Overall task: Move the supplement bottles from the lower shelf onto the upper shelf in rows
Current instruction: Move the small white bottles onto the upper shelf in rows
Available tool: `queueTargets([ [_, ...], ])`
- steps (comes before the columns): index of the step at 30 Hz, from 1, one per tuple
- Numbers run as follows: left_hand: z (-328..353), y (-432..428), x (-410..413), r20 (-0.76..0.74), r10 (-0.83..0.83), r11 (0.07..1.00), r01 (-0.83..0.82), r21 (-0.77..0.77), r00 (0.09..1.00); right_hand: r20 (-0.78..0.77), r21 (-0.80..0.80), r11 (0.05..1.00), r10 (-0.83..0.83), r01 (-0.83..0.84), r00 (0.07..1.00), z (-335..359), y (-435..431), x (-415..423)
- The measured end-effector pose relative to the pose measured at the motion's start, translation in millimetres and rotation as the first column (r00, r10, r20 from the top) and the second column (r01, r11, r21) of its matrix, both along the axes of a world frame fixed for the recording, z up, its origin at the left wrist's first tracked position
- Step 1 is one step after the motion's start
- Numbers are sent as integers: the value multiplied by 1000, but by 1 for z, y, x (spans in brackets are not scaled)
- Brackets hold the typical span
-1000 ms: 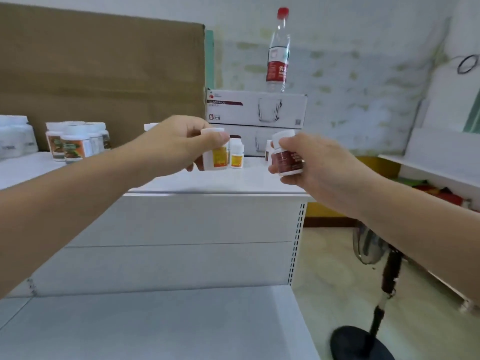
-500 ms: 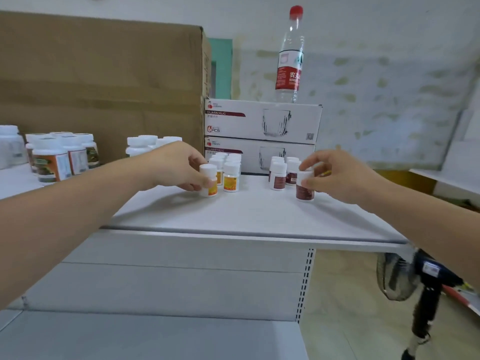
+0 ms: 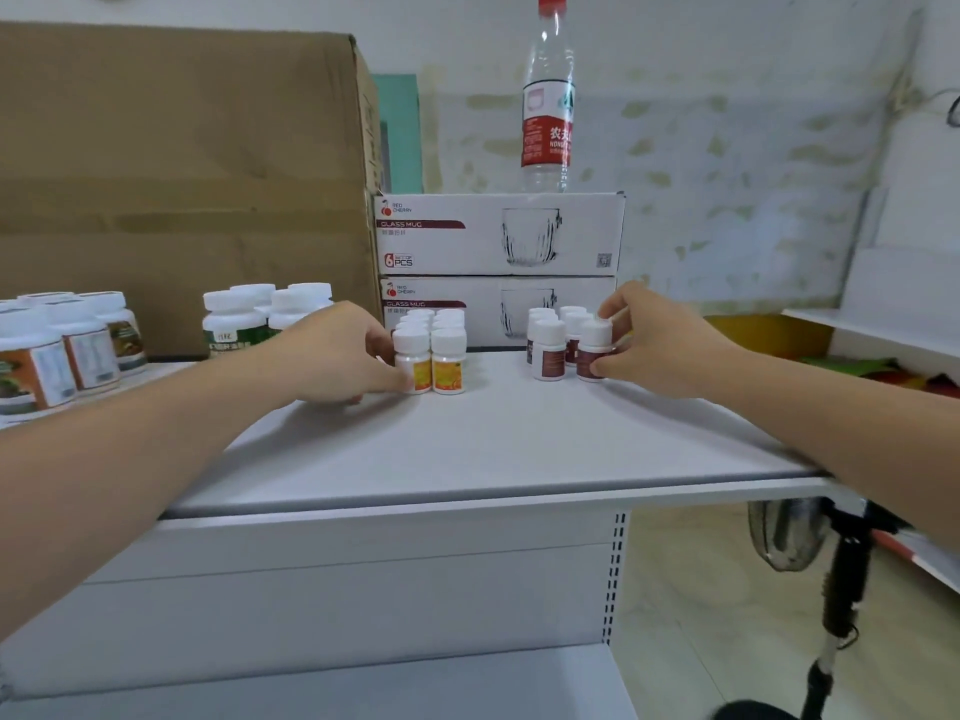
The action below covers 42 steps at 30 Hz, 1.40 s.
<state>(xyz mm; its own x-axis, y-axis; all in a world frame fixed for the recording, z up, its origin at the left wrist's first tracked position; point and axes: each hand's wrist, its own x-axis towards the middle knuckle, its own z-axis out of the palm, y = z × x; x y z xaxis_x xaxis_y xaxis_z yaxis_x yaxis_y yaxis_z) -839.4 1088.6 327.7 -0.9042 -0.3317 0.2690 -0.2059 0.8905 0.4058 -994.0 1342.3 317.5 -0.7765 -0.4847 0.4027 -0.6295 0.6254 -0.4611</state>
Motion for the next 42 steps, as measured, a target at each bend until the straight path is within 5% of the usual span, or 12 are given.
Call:
queueTargets([
  [8, 13, 18, 17, -168, 94, 985, -116, -130, 981, -39, -73, 997, -22, 19, 999, -9, -2, -5],
  [11, 29, 48, 29, -247, -60, 992, 31, -119, 967, -15, -67, 997, -35, 34, 999, -9, -2, -6],
  [16, 56, 94, -6, 82, -207, 968, 216, -125, 975, 86, -3, 995, -102, 103, 991, 22, 4, -3],
  [23, 28, 108, -68, 61, -255, 956, 242, 167, 965, 427, -445, 884, 70, 142, 901, 35, -8, -28],
  [26, 7, 105, -78, 84, -397, 887, 358, 293, 914, 446, -305, 946, 41, 109, 894, 9, -9, -34],
  [30, -5, 98, -84, 41, -428, 874, 402, 272, 903, 300, -59, 996, 88, -74, 950, -1, -8, -28],
  [37, -9, 96, -84, 59, -375, 915, 360, 181, 925, 345, -284, 940, 286, -191, 894, -7, 2, -34],
  [42, -11, 97, -86, 79, -355, 932, 345, 114, 932, 316, -195, 942, 324, -273, 891, -10, 4, -34],
])
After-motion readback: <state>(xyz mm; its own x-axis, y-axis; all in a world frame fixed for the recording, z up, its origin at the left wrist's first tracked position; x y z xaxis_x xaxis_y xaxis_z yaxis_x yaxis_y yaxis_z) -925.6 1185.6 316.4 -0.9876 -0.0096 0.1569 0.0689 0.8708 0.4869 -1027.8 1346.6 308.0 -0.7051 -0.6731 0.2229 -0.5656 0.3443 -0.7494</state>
